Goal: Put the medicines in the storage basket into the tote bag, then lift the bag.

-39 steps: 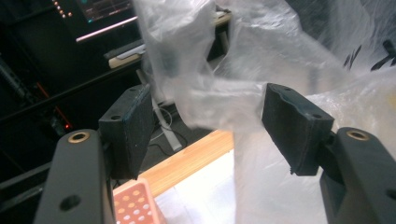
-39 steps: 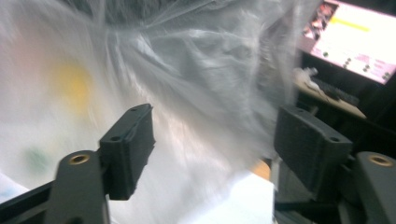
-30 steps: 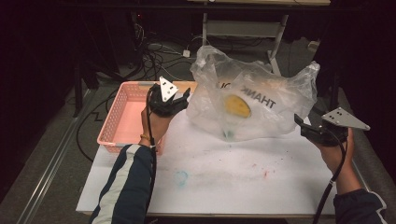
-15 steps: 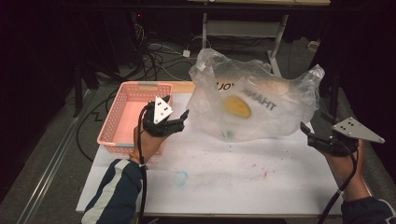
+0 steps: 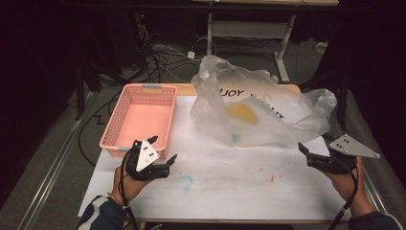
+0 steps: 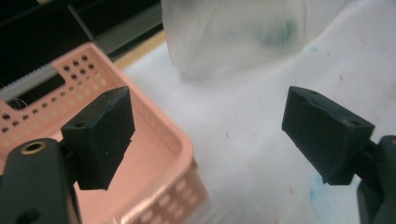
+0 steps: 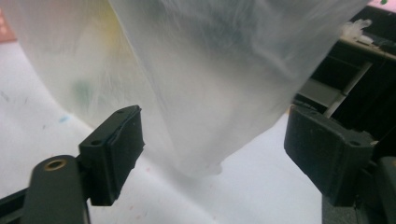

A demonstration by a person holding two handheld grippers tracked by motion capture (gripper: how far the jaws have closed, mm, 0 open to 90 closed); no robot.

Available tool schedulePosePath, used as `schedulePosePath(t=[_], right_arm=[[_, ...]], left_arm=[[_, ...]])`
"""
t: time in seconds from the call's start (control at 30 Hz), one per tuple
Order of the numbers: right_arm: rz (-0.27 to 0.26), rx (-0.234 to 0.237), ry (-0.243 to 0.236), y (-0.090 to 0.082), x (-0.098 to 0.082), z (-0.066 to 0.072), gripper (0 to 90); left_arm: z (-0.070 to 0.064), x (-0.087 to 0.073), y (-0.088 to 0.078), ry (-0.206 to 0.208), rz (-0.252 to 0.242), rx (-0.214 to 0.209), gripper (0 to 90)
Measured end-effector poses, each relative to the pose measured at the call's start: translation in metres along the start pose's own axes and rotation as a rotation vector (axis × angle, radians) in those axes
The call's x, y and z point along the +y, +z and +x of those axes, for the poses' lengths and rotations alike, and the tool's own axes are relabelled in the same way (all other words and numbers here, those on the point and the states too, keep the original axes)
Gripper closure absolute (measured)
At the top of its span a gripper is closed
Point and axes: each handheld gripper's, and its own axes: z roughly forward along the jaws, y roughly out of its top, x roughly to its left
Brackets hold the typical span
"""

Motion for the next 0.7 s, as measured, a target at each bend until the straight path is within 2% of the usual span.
schedulePosePath(t=[0.13, 0.2, 0.23, 0.33, 0.43, 0.47, 0.63, 0.7], right_arm=[[0.018, 0.035, -0.01, -0.001, -0.013, 0.008, 18.6], [0.028, 0.039, -0.027, -0.004, -0.019, 0.01, 17.8], [0.02, 0.044, -0.021, -0.005, -0.021, 0.01, 17.8], [0.02, 0.042, -0.015, -0.01, -0.026, 0.011, 18.0], [0.024, 0.048, -0.047, -0.012, -0.028, 0.014, 17.8], [0.026, 0.045, -0.042, -0.014, -0.029, 0.016, 17.9], [0.039, 0.049, -0.074, -0.015, -0.031, 0.02, 17.9], [0.037, 0.05, -0.066, -0.016, -0.032, 0.021, 18.0]], left_arm=[[-0.007, -0.019, -0.003, 0.002, 0.04, -0.017, 16.3], [-0.009, -0.025, -0.002, 0.014, 0.062, -0.014, 16.2], [-0.01, -0.026, -0.002, 0.014, 0.067, -0.016, 16.2], [-0.01, -0.025, -0.001, 0.026, 0.058, -0.014, 16.2], [-0.012, -0.024, -0.003, 0.04, 0.041, -0.015, 16.2], [-0.012, -0.024, -0.004, 0.045, 0.04, -0.008, 16.2], [-0.011, -0.023, -0.005, 0.045, 0.034, -0.002, 16.2], [-0.011, -0.023, -0.003, 0.045, 0.038, -0.002, 16.3]])
